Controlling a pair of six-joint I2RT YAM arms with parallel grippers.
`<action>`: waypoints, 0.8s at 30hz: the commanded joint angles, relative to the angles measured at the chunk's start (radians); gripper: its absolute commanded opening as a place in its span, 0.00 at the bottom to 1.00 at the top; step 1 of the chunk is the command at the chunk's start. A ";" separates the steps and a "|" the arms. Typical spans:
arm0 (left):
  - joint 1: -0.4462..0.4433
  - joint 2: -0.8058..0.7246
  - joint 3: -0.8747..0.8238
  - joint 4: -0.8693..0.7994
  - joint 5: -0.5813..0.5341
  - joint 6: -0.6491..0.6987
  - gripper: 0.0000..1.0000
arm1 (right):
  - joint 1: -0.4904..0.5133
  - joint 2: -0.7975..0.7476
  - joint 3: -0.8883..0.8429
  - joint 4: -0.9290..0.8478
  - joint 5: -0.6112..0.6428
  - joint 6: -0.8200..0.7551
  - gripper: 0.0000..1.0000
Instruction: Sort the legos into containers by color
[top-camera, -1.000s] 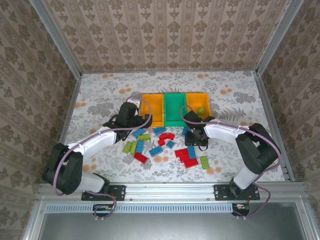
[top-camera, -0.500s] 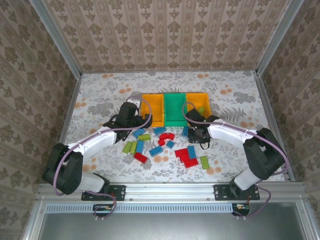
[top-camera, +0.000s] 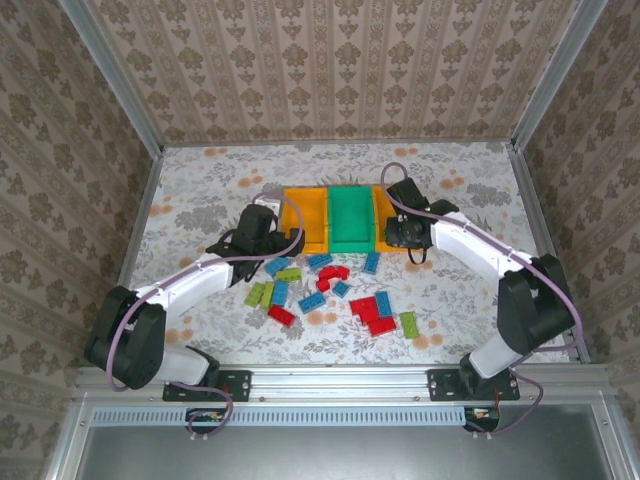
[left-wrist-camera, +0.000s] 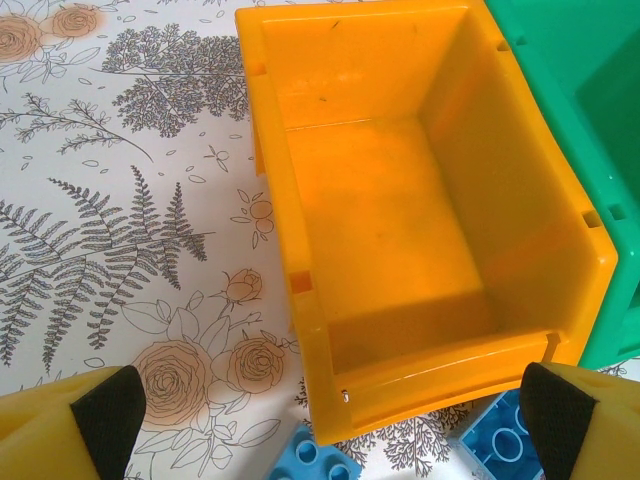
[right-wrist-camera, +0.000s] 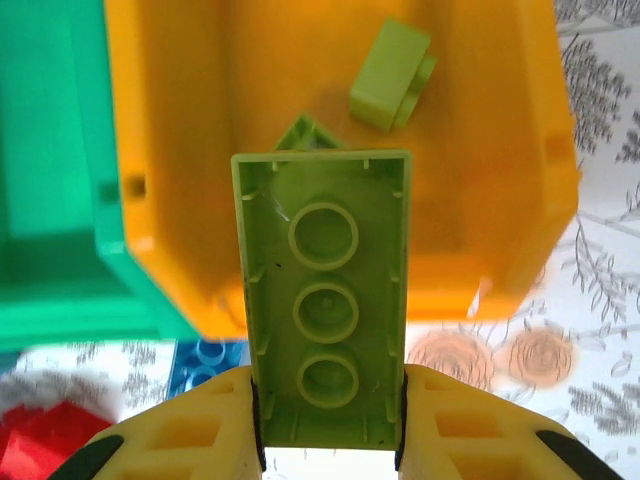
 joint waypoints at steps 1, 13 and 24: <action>-0.010 -0.030 0.001 0.003 -0.011 -0.001 1.00 | -0.033 0.079 0.064 0.007 -0.025 -0.044 0.26; -0.010 -0.052 -0.013 -0.008 -0.036 0.001 1.00 | -0.059 0.247 0.187 0.016 -0.075 -0.057 0.38; -0.010 -0.047 -0.016 0.001 -0.032 -0.003 1.00 | -0.050 0.075 0.068 0.007 -0.076 -0.071 0.71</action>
